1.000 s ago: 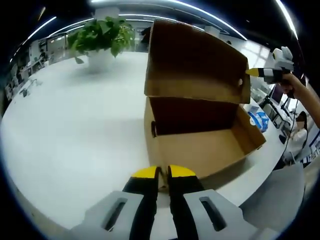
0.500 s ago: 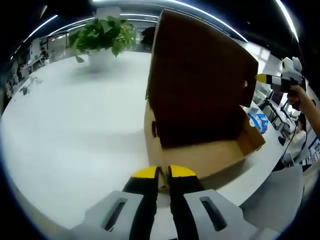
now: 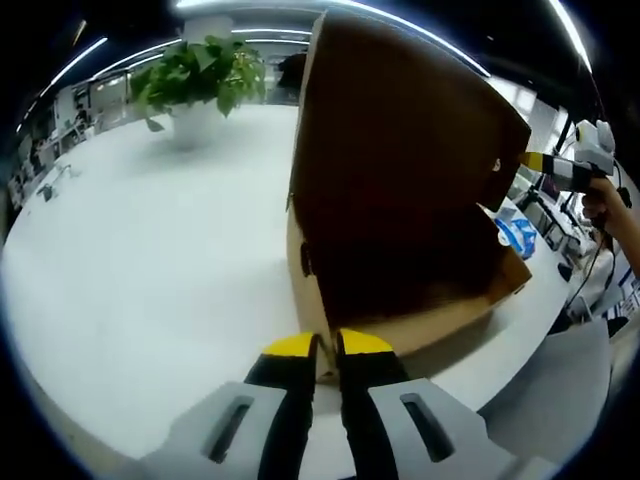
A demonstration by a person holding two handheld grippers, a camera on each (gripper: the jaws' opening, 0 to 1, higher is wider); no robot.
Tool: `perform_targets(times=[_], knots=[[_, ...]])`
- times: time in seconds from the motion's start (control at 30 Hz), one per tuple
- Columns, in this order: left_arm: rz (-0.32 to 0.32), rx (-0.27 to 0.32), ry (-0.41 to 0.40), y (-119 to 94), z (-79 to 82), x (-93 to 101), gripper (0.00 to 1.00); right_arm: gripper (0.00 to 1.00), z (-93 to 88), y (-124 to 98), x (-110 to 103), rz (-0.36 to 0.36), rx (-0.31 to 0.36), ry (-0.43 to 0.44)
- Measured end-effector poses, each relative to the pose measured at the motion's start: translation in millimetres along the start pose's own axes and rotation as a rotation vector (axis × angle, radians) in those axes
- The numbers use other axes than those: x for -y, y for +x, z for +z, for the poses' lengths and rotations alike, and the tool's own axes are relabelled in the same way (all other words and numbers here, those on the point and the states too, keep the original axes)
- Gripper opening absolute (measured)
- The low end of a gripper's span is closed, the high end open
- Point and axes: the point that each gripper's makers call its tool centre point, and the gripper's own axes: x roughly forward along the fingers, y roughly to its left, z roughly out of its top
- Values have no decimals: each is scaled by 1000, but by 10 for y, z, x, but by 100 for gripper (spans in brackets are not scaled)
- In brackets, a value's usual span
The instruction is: Operate the shoe box by opening the lid, removing the specified soft item, and placing it in the target area until the item is outside and the box remains undamaged.
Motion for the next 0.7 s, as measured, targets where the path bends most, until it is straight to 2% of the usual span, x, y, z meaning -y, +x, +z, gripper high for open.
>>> perform_targets(times=[0.17, 0.23, 0.3, 0.4, 0.5, 0.7], knots=[[4, 4, 19, -7, 27, -6, 5, 1, -50, -52, -27, -4, 3, -4], [11, 22, 20, -44, 84, -17, 3, 1, -71, -72, -42, -5, 4, -20], [13, 49, 15, -87, 176, -29, 2, 1, -87, -87, -53, -6, 6, -32], [10, 79, 11, -144, 316, -25, 6, 1, -106, -106, -72, -8, 2, -67], [20, 99, 36, -190, 426, -24, 7, 1, -126, -122, -84, -12, 2, -85], [43, 161, 97, -328, 747, -29, 10, 1, -161, -147, -92, -7, -1, -91]])
